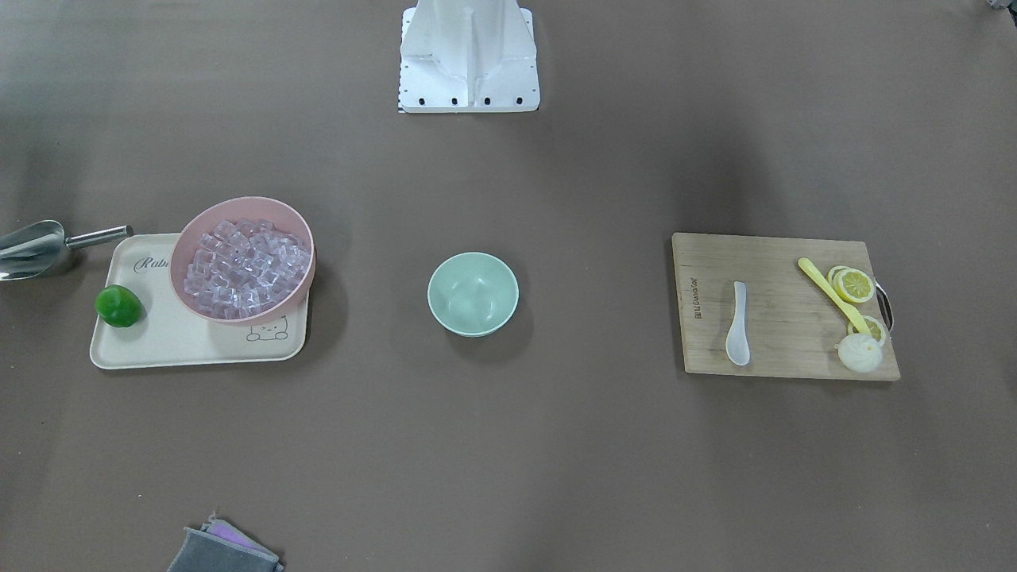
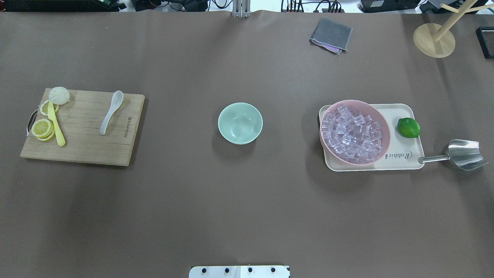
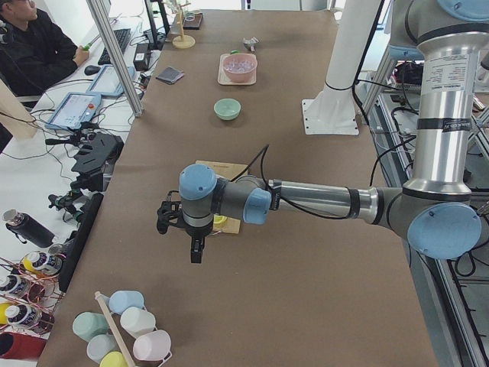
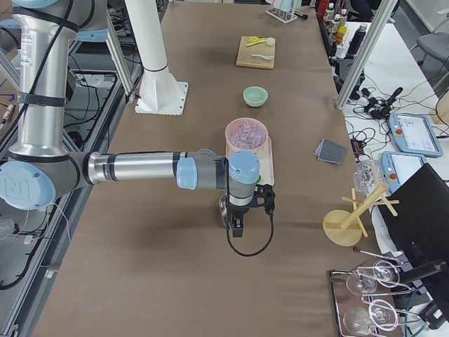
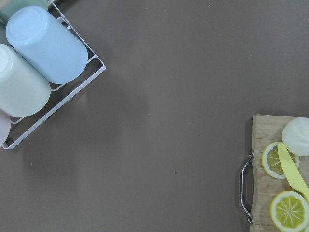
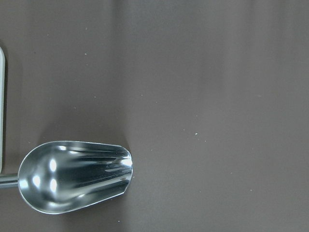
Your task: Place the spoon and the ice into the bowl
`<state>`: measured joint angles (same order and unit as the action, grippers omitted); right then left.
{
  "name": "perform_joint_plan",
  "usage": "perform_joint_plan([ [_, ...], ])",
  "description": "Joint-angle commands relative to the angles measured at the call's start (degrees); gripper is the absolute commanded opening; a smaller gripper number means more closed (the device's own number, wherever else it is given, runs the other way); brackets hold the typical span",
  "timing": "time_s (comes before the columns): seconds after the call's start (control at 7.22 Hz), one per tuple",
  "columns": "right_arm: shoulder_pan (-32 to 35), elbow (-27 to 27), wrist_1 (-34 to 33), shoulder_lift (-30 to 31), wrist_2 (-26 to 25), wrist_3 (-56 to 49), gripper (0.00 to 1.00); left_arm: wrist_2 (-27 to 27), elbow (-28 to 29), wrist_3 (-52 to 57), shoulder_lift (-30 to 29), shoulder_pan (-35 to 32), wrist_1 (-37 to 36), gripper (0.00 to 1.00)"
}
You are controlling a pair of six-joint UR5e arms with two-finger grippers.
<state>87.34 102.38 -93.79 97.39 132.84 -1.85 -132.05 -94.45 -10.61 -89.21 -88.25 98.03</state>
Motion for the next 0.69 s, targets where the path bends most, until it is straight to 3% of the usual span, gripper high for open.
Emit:
perform_joint_plan([
  [0.0,-0.1,0.0,0.1,-2.3,0.0,0.2,1.0,0.0,-0.6,0.1,2.4,-0.1,0.8,0.98],
  [0.55,-0.1,-1.1,-0.4,-3.8,0.0,0.2,1.0,0.0,0.5,0.1,2.5,0.0,1.6,0.98],
])
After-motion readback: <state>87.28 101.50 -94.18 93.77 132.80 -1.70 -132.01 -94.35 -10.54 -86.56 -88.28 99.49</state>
